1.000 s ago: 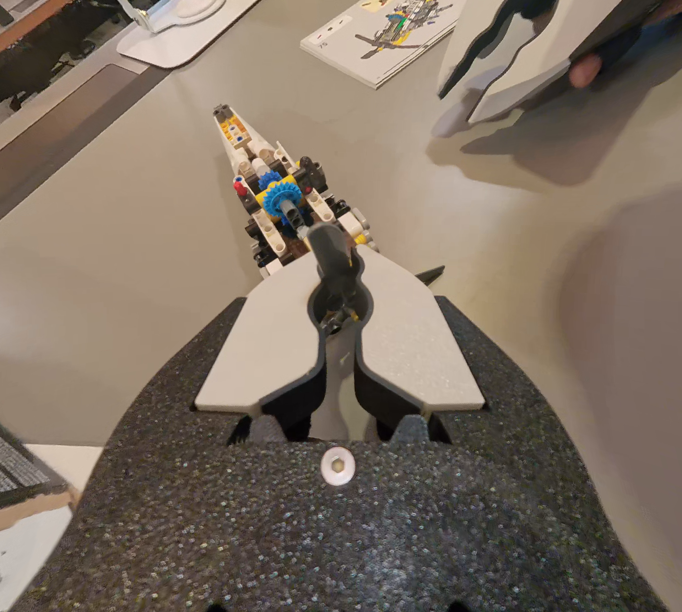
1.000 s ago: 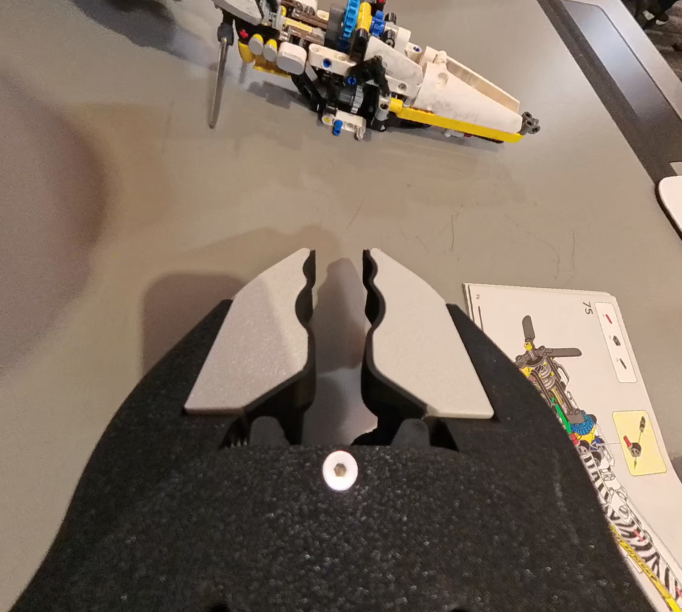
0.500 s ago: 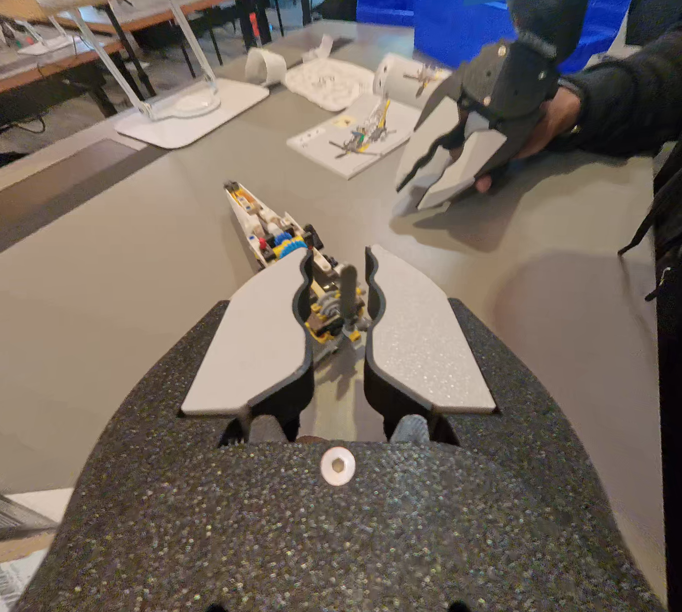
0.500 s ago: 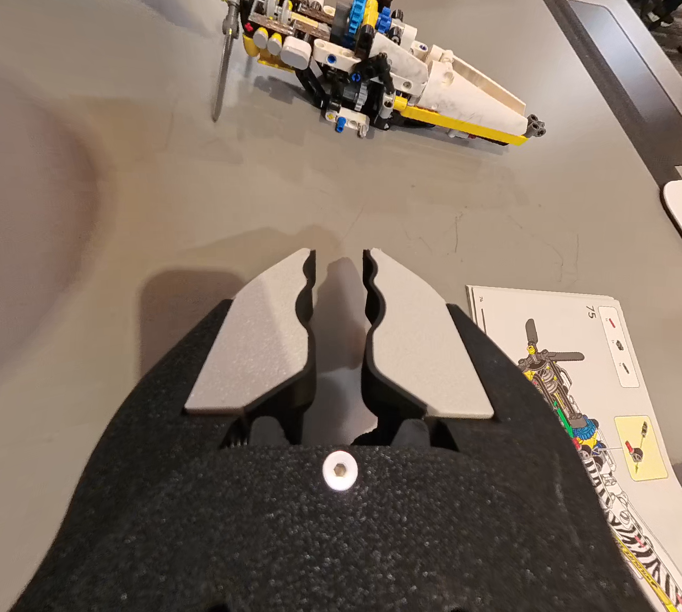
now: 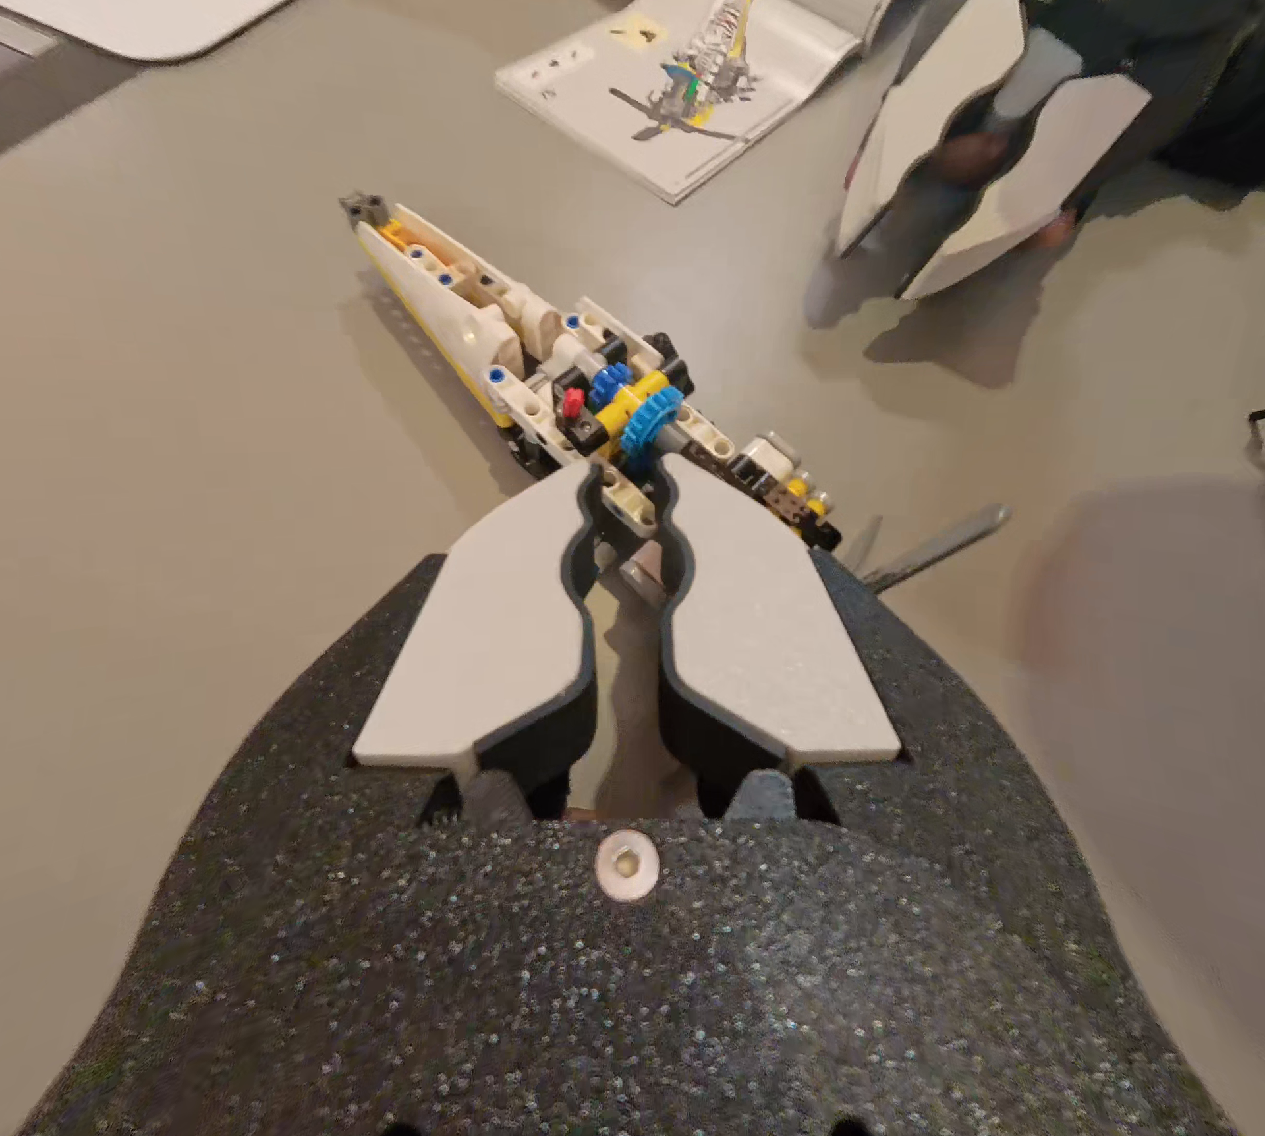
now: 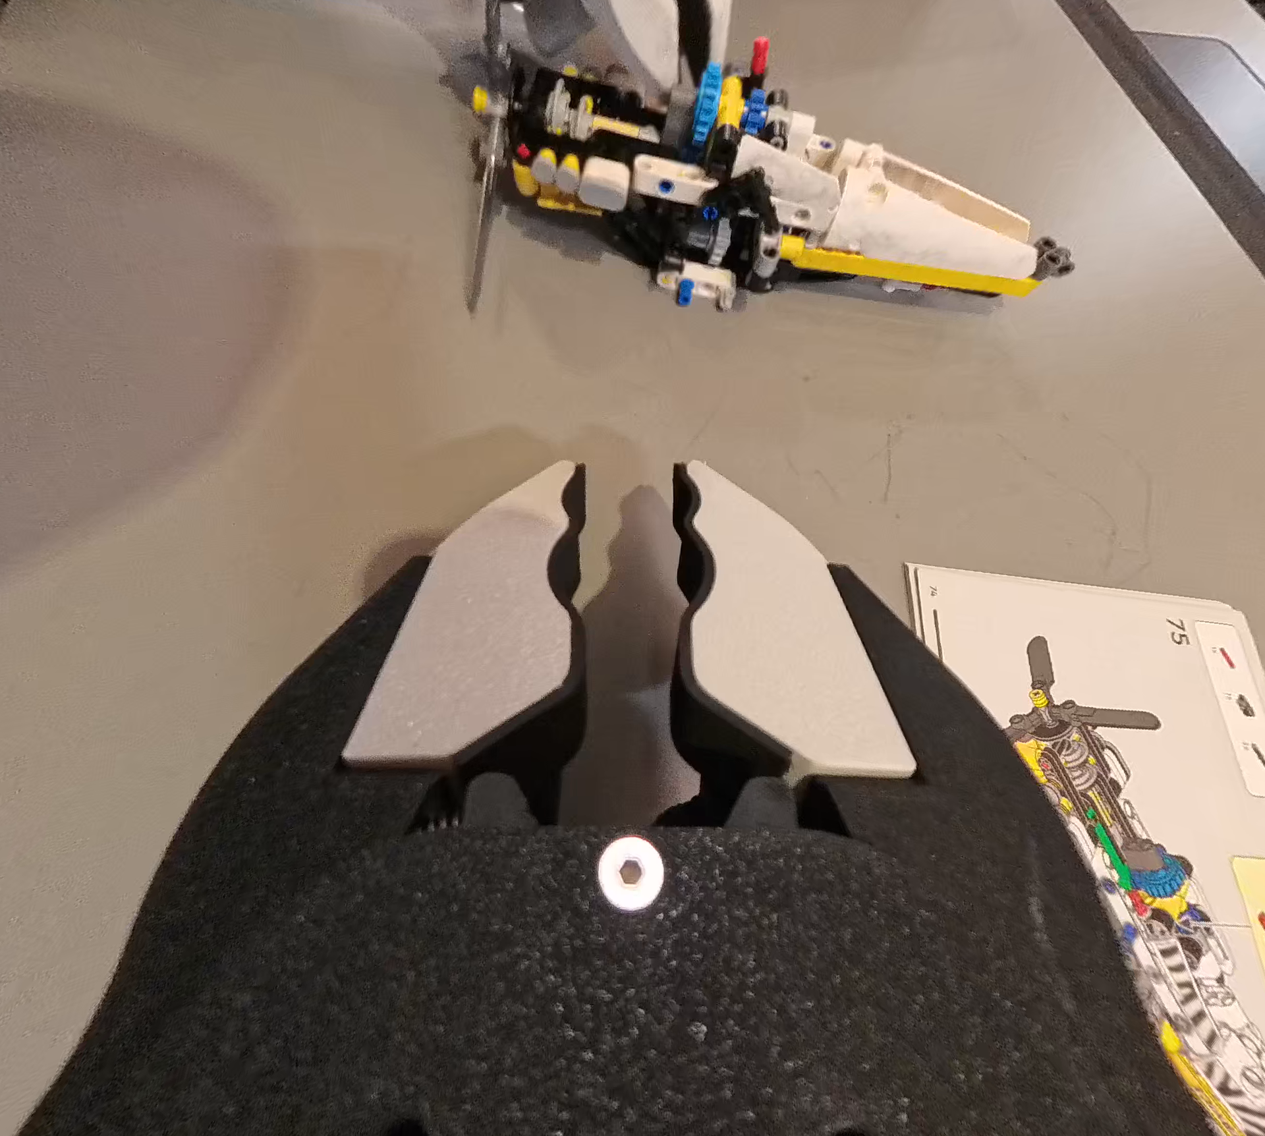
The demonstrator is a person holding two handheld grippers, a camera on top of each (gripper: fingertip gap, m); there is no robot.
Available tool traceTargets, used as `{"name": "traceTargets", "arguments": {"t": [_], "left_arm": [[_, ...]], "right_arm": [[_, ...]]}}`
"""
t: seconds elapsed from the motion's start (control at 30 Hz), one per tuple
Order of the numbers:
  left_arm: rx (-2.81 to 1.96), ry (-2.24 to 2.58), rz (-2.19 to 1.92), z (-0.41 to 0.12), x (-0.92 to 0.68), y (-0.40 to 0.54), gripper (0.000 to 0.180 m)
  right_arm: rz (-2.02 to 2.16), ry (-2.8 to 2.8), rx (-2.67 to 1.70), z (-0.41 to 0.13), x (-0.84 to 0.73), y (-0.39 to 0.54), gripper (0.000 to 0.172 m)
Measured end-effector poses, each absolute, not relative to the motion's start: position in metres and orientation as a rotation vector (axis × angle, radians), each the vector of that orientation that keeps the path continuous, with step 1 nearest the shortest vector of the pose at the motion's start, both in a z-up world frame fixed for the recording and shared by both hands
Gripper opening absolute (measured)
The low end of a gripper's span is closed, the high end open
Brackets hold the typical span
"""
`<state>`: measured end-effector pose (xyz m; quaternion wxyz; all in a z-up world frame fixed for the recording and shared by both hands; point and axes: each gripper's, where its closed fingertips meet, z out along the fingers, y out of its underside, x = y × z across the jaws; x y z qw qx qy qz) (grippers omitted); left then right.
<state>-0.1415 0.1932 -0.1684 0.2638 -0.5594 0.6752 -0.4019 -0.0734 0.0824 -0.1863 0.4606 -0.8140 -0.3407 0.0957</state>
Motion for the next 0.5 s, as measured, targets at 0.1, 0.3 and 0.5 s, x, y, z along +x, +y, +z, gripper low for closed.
{"name": "traceTargets", "arguments": {"t": [0.1, 0.3, 0.5], "left_arm": [[-1.488, 1.879, -1.148, -0.170, -0.137, 0.168, 0.015], [-1.380, 1.950, -1.069, -0.165, -0.134, 0.152, 0.024], [-1.374, 1.791, -1.153, -0.149, -0.118, 0.188, 0.023]], "right_arm": [[0.268, -0.826, -1.988, -0.181, -0.073, 0.085, 0.024], [0.297, -0.826, -1.901, -0.156, -0.072, 0.094, 0.024], [0.319, -0.909, -1.839, -0.147, -0.085, 0.123, 0.029]]}}
